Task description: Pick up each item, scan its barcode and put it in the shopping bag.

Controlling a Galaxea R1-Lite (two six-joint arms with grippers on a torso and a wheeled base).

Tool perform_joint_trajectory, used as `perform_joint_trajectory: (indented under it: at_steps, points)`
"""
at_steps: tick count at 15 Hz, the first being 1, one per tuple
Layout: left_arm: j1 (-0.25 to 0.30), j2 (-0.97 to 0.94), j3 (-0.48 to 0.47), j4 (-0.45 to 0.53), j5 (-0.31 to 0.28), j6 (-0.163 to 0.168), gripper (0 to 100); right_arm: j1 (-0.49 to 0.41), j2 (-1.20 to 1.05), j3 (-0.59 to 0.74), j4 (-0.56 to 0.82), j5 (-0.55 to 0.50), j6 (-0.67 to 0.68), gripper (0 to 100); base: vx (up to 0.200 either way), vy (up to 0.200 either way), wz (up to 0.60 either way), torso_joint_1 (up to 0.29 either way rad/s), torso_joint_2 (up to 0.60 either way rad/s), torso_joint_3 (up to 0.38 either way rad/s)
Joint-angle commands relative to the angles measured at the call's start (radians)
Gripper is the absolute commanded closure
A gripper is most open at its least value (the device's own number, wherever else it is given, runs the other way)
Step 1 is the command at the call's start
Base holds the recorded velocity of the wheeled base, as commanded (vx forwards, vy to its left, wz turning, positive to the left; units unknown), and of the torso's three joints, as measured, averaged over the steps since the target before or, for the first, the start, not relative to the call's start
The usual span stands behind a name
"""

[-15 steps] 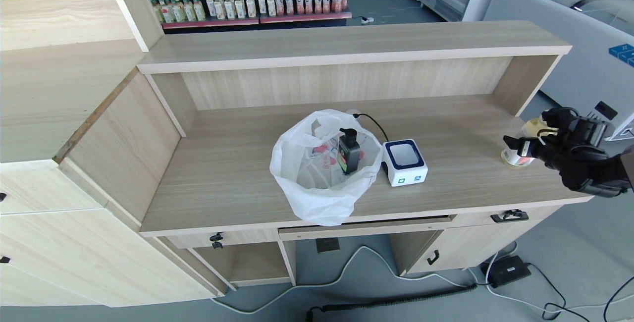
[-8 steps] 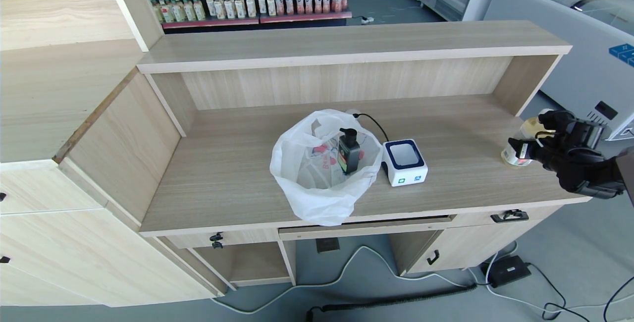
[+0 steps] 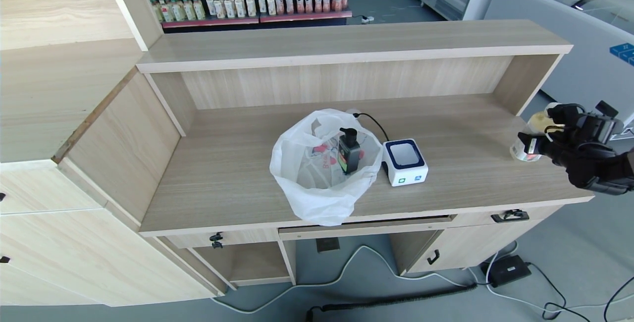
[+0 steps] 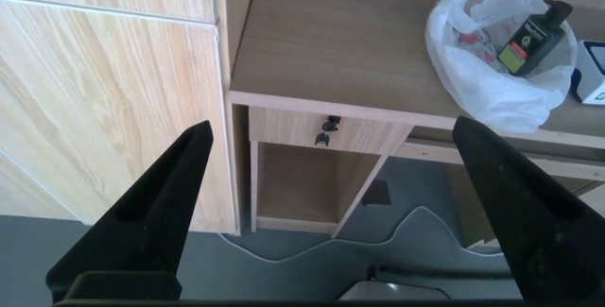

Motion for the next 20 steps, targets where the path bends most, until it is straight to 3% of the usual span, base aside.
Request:
perform_joint_trajectory:
  at_steps: [1,5,8,9,10,12,15,20]
  points:
    - [0.0,0.0,0.0,0.0,0.0,-0.001,0,-0.003,-0.194,0.13,0.011,0.027,0.027,100,0.0,0.0,0.0,0.0,0.0,0.0]
    - [0.0,0.0,0.0,0.0,0.0,-0.001,0,0.014,-0.631,0.496,0.111,0.309,0.246,100,0.0,0.0,0.0,0.0,0.0,0.0]
    - [0.0,0.0,0.0,0.0,0.0,-0.001,0,0.046,-0.987,0.783,0.123,0.846,0.473,100,0.0,0.0,0.0,0.0,0.0,0.0]
    - [0.0,0.0,0.0,0.0,0.0,-0.001,0,0.048,-1.065,0.857,0.122,0.984,0.499,100,0.0,0.0,0.0,0.0,0.0,0.0]
    - [0.0,0.0,0.0,0.0,0.0,-0.001,0,0.068,-1.132,0.918,0.123,1.053,0.508,100,0.0,0.0,0.0,0.0,0.0,0.0]
    - [0.0,0.0,0.0,0.0,0.0,-0.001,0,0.163,-1.221,1.004,0.123,1.082,0.525,100,0.0,0.0,0.0,0.0,0.0,0.0]
    - [0.0,0.0,0.0,0.0,0.0,-0.001,0,0.327,-1.304,1.026,0.122,1.084,0.619,100,0.0,0.0,0.0,0.0,0.0,0.0]
    - [0.0,0.0,0.0,0.0,0.0,-0.001,0,0.442,-1.359,1.001,0.12,1.085,0.725,100,0.0,0.0,0.0,0.0,0.0,0.0]
